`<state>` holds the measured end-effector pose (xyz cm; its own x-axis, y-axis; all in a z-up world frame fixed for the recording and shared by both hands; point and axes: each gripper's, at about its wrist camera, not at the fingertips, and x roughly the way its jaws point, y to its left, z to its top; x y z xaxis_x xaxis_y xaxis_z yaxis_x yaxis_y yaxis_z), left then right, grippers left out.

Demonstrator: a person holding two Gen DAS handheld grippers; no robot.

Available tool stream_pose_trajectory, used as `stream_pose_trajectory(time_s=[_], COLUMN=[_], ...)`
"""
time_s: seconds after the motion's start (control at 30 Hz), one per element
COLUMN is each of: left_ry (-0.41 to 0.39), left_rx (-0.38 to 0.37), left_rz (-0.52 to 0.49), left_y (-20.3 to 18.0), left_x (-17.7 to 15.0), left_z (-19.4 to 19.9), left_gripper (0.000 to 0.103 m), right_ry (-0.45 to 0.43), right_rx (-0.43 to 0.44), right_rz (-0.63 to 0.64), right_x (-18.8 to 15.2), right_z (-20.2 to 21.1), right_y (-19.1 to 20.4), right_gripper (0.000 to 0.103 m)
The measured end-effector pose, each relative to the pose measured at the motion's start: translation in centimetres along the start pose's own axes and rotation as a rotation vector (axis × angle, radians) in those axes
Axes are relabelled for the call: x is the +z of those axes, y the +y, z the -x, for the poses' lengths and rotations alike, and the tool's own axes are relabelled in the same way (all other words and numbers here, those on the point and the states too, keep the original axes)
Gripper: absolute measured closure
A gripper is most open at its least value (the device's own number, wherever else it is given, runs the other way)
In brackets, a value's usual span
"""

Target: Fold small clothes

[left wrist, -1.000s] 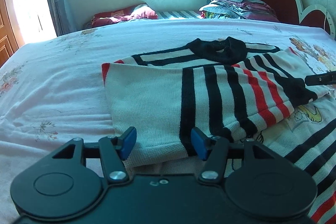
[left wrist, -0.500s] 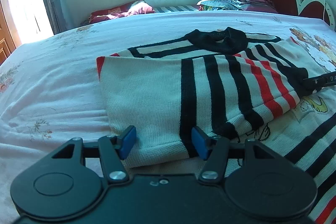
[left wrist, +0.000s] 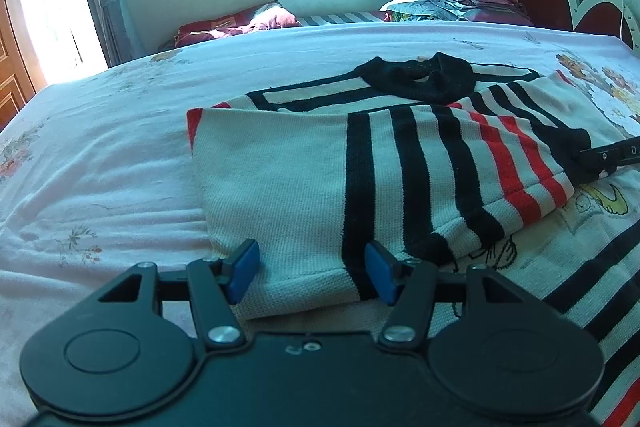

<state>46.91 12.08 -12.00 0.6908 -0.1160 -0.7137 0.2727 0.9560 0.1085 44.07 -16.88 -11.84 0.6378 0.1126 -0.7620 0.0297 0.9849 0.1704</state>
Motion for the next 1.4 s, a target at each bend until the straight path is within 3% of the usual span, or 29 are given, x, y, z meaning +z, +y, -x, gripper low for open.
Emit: stream_pose_trajectory(time_s=[0.1,0.13,0.17,0.2,0.23,0.4,0.63,0.7,0.77,0.83,1.07,1.23,1.4], left_ry=[0.001,-0.002,-0.007,-0.011,-0.02,-0.02,0.006,0.03,0.066,0.083,0.099,0.108,0.135], left_rx=[0.01,0.019,0.036,0.062,0.083,0.104,0.116,0.103,0.076,0.05,-0.089,-0.233,-0.357], left_rz=[-0.017,-0.025,-0.036,-0.051,-0.06,-0.064,0.02,0.063,0.115,0.173,0.357,0.495,0.578], left_y=[-0.2,-0.3,-0.5,-0.7,-0.9,-1.5,-2.4,-2.3,-1.9,-1.6,-1.1,-1.0,-1.1], left_x=[0.1,0.1,0.1,0.1,-0.1,-1.6,-5.1,-6.7,-8.4,-10.0,-14.6,-16.7,-18.1], left_z=[0.1,0.2,0.5,0.9,1.3,3.5,7.6,8.8,9.9,11.3,15.5,17.0,17.3], left_gripper=[0.043,0.036,0.019,0.007,0.001,0.001,0.003,0.009,0.023,0.027,0.037,0.051,0.051], right_ry=[0.001,-0.003,-0.013,-0.037,-0.064,-0.097,-0.097,-0.092,-0.081,-0.065,0.012,0.044,0.084], right_rx=[0.007,0.009,0.009,0.0,-0.001,0.039,0.068,0.078,0.09,0.108,0.172,0.286,0.409], right_rz=[0.008,0.007,0.002,-0.005,-0.011,-0.024,-0.051,-0.072,-0.093,-0.115,-0.214,-0.291,-0.368], right_x=[0.1,0.2,0.1,-0.2,-0.4,-2.2,-5.6,-7.0,-8.5,-10.2,-16.0,-19.3,-21.2], right_z=[0.2,0.6,1.1,1.8,2.6,5.9,10.4,11.9,13.2,14.5,17.2,19.2,19.9], right_y=[0.0,-0.1,-0.1,-0.3,-0.6,-2.1,-5.5,-6.9,-8.1,-9.3,-12.0,-12.8,-12.9], right_gripper=[0.082,0.079,0.071,0.047,0.035,0.035,0.036,0.036,0.036,0.036,0.036,0.053,0.062])
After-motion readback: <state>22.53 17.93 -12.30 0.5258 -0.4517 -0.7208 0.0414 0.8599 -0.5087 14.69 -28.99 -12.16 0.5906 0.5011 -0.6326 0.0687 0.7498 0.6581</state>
